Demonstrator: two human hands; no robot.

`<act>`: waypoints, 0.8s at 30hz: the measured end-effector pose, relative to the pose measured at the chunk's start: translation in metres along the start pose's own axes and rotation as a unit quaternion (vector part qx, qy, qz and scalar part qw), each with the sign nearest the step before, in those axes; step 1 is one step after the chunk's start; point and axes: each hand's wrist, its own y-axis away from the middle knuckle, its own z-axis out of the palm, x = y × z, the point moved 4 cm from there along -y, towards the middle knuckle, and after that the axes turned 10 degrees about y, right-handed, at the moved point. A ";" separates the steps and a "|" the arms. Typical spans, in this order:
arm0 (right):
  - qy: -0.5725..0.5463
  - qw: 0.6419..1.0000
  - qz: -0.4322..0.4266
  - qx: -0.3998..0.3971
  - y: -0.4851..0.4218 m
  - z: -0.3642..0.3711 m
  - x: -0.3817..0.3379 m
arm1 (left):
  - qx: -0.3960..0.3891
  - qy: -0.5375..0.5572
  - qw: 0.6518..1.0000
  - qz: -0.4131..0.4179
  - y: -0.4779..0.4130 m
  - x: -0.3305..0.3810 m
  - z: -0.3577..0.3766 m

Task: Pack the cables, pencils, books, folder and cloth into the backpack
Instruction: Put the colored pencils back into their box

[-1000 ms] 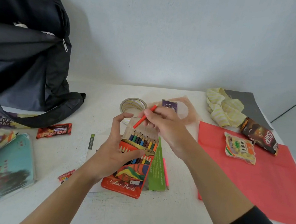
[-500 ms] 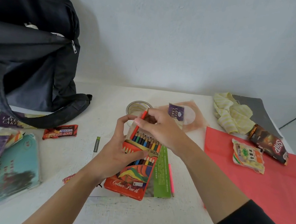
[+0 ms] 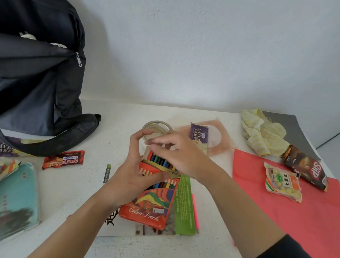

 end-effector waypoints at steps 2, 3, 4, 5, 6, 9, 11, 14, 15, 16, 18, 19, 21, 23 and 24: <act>0.020 1.000 -0.012 0.005 0.000 0.002 0.001 | 0.002 -0.014 1.000 0.001 -0.001 0.000 0.000; -0.008 1.000 -0.010 0.016 0.001 0.000 0.003 | -0.001 -0.018 1.000 -0.003 0.000 0.000 0.000; -0.044 0.998 -0.014 0.038 0.003 -0.004 0.005 | -0.005 -0.015 1.000 -0.007 0.001 0.000 0.001; -0.070 0.995 -0.017 0.070 0.005 -0.009 0.009 | -0.007 -0.004 1.000 -0.011 0.001 0.000 0.001; -0.087 0.990 -0.015 0.109 0.008 -0.015 0.014 | -0.005 0.005 1.000 -0.016 0.002 0.000 0.000; -0.096 0.972 0.038 0.210 0.017 -0.032 0.040 | 0.020 0.006 0.999 -0.025 0.004 -0.002 -0.005; -0.021 0.974 0.102 0.202 0.026 -0.039 0.061 | 0.041 0.006 0.998 -0.037 0.005 -0.005 -0.008; 0.102 0.979 0.174 0.011 0.043 -0.034 0.083 | 0.059 0.014 0.997 -0.048 0.008 -0.009 -0.010; 0.136 0.971 0.191 -0.054 0.050 -0.028 0.088 | 0.061 0.014 0.997 -0.052 0.009 -0.011 -0.010; 0.162 0.961 0.200 -0.104 0.056 -0.023 0.092 | 0.061 0.014 0.996 -0.057 0.009 -0.012 -0.009; 0.167 0.951 0.209 -0.156 0.065 -0.011 0.097 | 0.061 0.017 0.996 -0.060 0.010 -0.014 -0.006; 0.163 0.950 0.213 -0.160 0.068 -0.007 0.098 | 0.061 0.016 0.996 -0.061 0.010 -0.015 -0.005; 0.161 0.951 0.221 -0.143 0.069 0.000 0.101 | 0.060 0.013 0.996 -0.063 0.011 -0.017 -0.003; 0.171 0.950 0.233 -0.115 0.070 0.004 0.102 | 0.061 0.011 0.996 -0.068 0.011 -0.019 -0.001; 0.190 0.947 0.240 -0.098 0.070 0.006 0.102 | 0.061 0.012 0.995 -0.071 0.011 -0.021 0.000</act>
